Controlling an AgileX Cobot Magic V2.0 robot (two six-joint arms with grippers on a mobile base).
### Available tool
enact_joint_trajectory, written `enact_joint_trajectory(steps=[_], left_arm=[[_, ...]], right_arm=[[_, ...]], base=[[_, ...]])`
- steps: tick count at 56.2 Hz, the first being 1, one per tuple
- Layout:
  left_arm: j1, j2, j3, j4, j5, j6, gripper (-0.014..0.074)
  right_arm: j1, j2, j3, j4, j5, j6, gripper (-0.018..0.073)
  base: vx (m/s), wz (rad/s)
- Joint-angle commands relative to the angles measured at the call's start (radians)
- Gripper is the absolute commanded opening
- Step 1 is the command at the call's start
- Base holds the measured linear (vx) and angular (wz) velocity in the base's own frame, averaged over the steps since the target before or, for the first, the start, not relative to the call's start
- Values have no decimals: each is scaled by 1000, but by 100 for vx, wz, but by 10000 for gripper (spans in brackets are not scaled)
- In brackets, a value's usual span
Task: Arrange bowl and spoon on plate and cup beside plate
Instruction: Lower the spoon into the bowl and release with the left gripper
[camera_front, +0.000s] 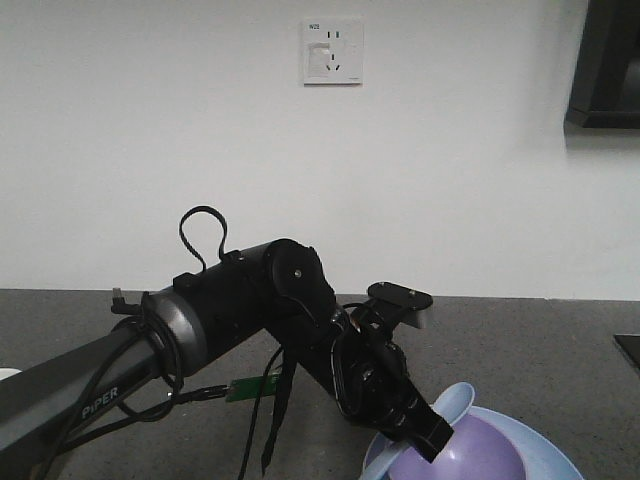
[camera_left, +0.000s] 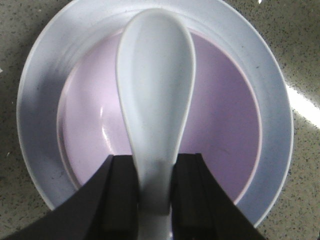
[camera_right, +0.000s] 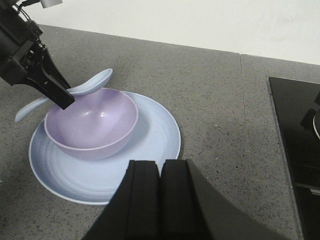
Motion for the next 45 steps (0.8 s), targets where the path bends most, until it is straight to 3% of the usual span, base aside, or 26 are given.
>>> enact_joint_trajectory(steps=[1,14,26,33,45], left_arm=[[-4,-63,-33,-36,-27,7,221],[-4,-64,-33,-36,-2,7,476],[-4,-101,-48,-5,72,6,545],[-4,-152,-99,127,126,-16,544],[-3,-322,-122,539,126,-140,544]], right_arm=[[0,16,-26,-9,-77,1,-9],[0,16,-26,-9,-82,1,-9],[0,16,-26,-10,-84,1,-9],[0,16,-26,-11,-90,1,-9],[0,16,-26,-20,-92,1,-9]], base=[[0,0],[0,0],[0,0],[0,0],[0,0]])
